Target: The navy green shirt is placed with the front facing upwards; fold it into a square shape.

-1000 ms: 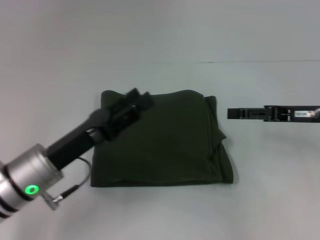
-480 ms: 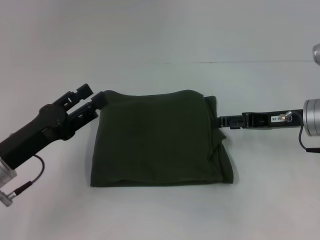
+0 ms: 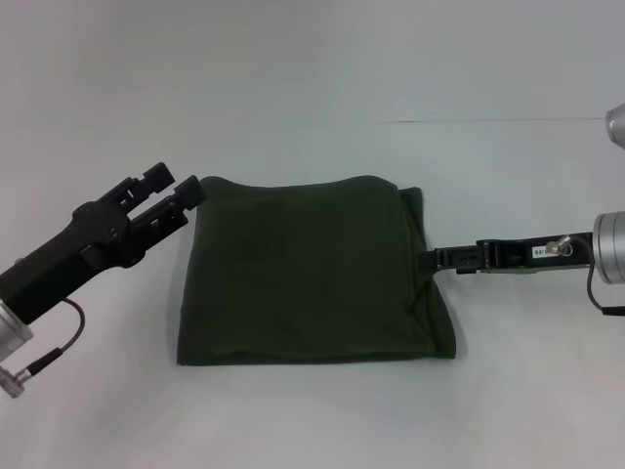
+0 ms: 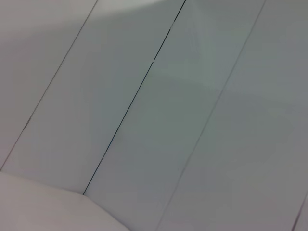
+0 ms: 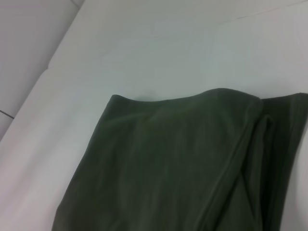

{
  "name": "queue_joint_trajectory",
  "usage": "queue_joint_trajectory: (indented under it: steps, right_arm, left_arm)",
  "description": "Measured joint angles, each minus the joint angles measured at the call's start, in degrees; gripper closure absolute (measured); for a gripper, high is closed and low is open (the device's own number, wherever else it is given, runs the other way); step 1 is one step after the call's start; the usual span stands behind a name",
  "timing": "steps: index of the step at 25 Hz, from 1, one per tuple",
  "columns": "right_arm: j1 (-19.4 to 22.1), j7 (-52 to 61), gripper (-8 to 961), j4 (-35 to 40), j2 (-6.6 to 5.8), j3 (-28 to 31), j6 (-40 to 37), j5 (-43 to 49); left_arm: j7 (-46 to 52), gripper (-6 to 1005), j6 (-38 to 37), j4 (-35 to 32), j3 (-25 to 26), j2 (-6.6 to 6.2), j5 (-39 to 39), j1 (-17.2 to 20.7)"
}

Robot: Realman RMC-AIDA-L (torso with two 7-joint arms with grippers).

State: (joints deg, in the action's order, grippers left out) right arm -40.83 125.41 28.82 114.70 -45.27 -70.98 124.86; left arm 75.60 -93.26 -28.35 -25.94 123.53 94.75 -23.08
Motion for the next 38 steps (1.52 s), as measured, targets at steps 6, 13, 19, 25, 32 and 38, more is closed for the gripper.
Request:
queue_joint_trajectory:
  steps: [6, 13, 19, 25, 32, 38]
  right_arm:
    - [-0.63, 0.28, 180, -0.01, 0.69, -0.3, -0.35, -0.02]
    - [-1.29, 1.27, 186, -0.07, 1.43, -1.37, -0.47, 0.07]
    - [-1.57, 1.57, 191, -0.65, 1.83, -1.49, 0.16, 0.01]
    - [-2.4, 1.58, 196, -1.14, 2.57, -1.63, 1.16, -0.05]
    - [-3.52, 2.26, 202, -2.98, 3.01, -3.9, 4.95, 0.04]
    - [-3.84, 2.33, 373, -2.82, 3.26, -4.55, 6.0, -0.02]
  left_arm:
    - [-0.02, 235, 1.33, -0.03, -0.04, -0.05, 0.03, -0.04]
    - [-0.74, 236, 2.29, 0.24, -0.41, -0.03, 0.09, -0.03]
    - [-0.9, 237, 3.07, 0.32, -0.51, 0.08, 0.18, -0.03]
    - [-0.9, 238, 3.15, 0.4, -0.52, 0.11, 0.18, -0.15]
    - [-0.91, 238, 3.7, 0.41, -0.52, 0.13, 0.18, -0.21]
    - [-0.91, 238, 3.87, 0.4, -0.52, 0.08, 0.16, -0.23]
